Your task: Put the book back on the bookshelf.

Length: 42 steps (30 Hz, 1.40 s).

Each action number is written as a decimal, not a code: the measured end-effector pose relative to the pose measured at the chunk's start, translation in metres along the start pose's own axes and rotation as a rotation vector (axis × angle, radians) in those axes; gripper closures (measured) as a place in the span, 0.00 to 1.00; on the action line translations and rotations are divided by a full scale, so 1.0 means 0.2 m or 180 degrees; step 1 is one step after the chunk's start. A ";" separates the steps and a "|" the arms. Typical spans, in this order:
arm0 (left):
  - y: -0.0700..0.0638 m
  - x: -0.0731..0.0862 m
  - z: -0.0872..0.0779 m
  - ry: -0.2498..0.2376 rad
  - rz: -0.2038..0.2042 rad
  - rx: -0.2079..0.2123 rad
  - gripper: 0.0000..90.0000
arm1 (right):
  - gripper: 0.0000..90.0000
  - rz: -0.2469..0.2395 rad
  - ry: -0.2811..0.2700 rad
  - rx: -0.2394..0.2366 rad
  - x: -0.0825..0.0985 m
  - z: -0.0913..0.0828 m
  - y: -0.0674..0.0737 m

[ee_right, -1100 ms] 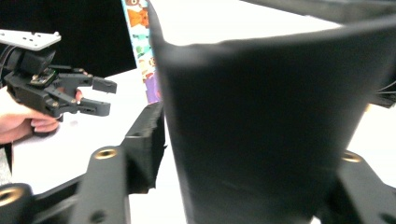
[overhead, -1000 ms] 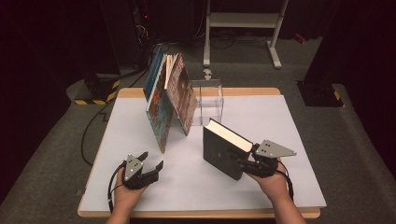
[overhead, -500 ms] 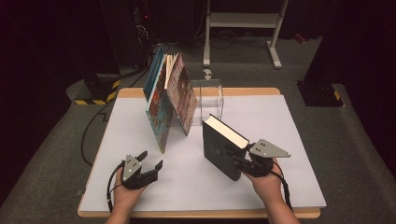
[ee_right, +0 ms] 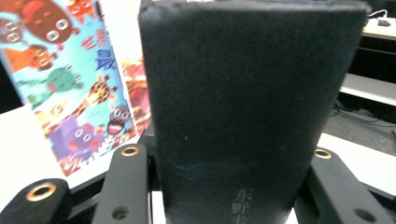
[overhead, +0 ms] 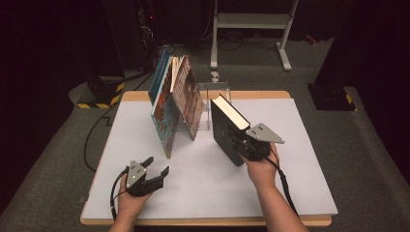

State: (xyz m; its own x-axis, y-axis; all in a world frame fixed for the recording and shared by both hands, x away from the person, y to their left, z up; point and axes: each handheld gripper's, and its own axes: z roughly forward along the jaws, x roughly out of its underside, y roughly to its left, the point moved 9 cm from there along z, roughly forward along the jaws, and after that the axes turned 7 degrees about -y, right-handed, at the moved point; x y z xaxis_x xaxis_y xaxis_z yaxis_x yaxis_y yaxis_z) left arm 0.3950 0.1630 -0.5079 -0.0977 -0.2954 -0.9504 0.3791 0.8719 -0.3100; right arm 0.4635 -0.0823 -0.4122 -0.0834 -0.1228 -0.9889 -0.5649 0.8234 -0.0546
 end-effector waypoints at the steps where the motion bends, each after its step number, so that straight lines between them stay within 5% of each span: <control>1: 0.00 0.00 0.00 -0.0002 0.0002 0.0001 0.31 | 0.60 0.0030 -0.0001 0.0023 -0.01 0.03 0.00; 17: 0.00 -0.01 -0.01 -0.0038 -0.0097 0.0025 0.31 | 0.60 0.0245 -0.0104 0.0440 -0.07 0.32 -0.15; 29: -0.01 -0.03 0.00 -0.0063 -0.0222 0.0058 0.31 | 0.60 0.0172 -0.0082 0.0581 -0.07 0.55 -0.17; 42: -0.02 -0.03 -0.01 -0.0059 -0.0255 0.0075 0.31 | 0.60 0.0132 -0.0111 0.0716 -0.05 0.69 -0.19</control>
State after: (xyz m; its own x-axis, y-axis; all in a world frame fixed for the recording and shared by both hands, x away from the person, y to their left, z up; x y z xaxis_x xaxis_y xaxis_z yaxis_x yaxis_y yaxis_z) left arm 0.3932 0.1626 -0.5014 -0.1117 -0.3713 -0.9218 0.3922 0.8358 -0.3841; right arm 0.6001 -0.0361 -0.4192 -0.0721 -0.0704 -0.9949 -0.3640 0.9306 -0.0395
